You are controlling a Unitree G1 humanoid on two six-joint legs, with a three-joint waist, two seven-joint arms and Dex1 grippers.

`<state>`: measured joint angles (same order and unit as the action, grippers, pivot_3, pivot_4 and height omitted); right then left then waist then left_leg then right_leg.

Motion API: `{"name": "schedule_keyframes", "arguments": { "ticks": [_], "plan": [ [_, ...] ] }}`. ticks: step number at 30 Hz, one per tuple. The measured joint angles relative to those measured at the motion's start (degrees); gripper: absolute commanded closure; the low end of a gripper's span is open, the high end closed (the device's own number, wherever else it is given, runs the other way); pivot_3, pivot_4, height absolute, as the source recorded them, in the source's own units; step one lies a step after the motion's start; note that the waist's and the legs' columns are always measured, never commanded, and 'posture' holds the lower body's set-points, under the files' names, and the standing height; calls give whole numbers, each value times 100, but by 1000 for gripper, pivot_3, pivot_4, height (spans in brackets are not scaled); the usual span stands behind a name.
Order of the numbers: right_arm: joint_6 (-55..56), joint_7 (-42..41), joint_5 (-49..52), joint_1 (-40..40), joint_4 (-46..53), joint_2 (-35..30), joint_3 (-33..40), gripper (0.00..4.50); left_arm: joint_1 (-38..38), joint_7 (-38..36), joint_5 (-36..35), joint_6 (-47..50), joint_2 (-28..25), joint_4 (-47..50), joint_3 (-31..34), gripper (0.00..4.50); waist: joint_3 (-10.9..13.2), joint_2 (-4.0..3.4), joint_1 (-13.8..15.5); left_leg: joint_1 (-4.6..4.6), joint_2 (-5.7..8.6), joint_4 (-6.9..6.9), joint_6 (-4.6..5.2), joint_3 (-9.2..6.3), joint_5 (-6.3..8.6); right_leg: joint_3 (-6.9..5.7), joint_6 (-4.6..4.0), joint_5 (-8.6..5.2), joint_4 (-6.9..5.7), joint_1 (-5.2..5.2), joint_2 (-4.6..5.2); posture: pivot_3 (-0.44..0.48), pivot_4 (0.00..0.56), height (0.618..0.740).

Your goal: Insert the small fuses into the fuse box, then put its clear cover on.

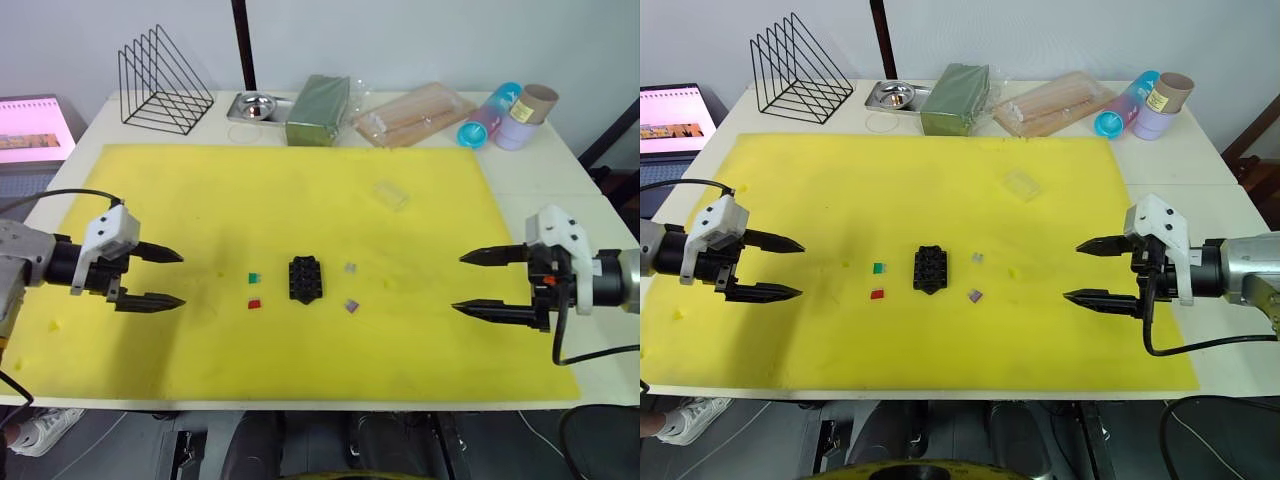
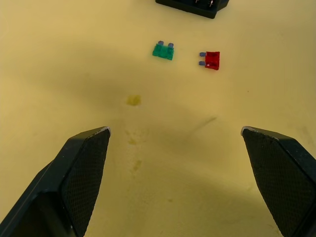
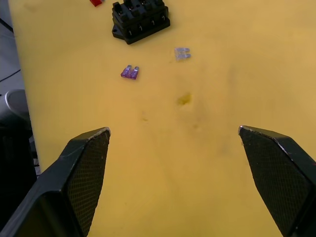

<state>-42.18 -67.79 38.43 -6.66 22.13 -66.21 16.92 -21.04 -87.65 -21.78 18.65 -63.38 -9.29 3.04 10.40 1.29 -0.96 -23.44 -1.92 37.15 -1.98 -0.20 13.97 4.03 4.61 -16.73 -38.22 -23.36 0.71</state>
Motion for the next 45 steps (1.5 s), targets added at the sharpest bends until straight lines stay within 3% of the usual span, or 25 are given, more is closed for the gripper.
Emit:
{"name": "schedule_keyframes", "arguments": {
  "ticks": [8, 13, 23, 26, 28, 29, 39, 45],
  "plan": [
    [-73, 78, 13, -82, -1, 2, -30, 50, 12, 42, -32, 241, 1, 85, 0, 0, 0, 0, -1, 0, 0, 0, 0, 0, 0, 0, 0, 0, 0, 0, 0, 0, 150, 740],
    [-383, 391, 296, -521, 56, 299, -136, 50, 209, 206, -505, 1160, 82, 452, 94, 0, 0, 0, -18, 0, -2, 0, 0, -2, 0, 0, 1, 1, -4, -1, -1, 0, 150, 740],
    [-1117, 1418, 790, -1771, 613, 1247, -1063, 50, 596, 2189, -2545, 5386, 915, 1562, 1012, 0, 1, 2, 6, 0, -4, 7, 0, -18, 0, -6, 4, 1, -19, 1, 1, 0, 150, 740],
    [-1126, 1553, 787, -1937, 661, 1391, -1259, 0, 505, 2877, -2867, 6386, 1374, 1606, 1365, 624, 0, 3, 3, 0, 1, 9, 0, -19, 0, -6, 5, 2, -20, 1, 2, 0, 150, 740],
    [-1131, 1606, 787, -2018, 683, 1439, -1377, 0, 422, 3226, -3090, 6968, 1649, 1543, 1596, 1291, 0, 5, -2, 0, 3, 10, 0, -20, 0, -7, 5, 2, -22, 1, 2, 0, 150, 740],
    [-1136, 1628, 788, -2047, 685, 1473, -1401, 0, 401, 3386, -3198, 7142, 1700, 1481, 1631, 1291, -1, 5, -6, 0, 3, 10, 0, -21, 0, -7, 5, 2, -24, 1, 2, 0, 150, 740],
    [-1391, 1762, 1010, -2299, 931, 1575, -1614, 0, 302, 5196, -4704, 7337, 2112, 684, 1658, 1291, -2, 5, 12, 3, 0, 9, -1, -46, 0, -10, 5, 3, -31, 1, 19, 0, 150, 740],
    [-1429, 1822, 1015, -2309, 934, 1575, -1635, 0, 201, 5952, -5236, 7338, 2319, 372, 1679, 1291, -3, 5, 17, 3, 5, 10, -1, -44, -1, -10, 5, 3, -31, 2, 25, 0, 150, 740]
  ]
}}
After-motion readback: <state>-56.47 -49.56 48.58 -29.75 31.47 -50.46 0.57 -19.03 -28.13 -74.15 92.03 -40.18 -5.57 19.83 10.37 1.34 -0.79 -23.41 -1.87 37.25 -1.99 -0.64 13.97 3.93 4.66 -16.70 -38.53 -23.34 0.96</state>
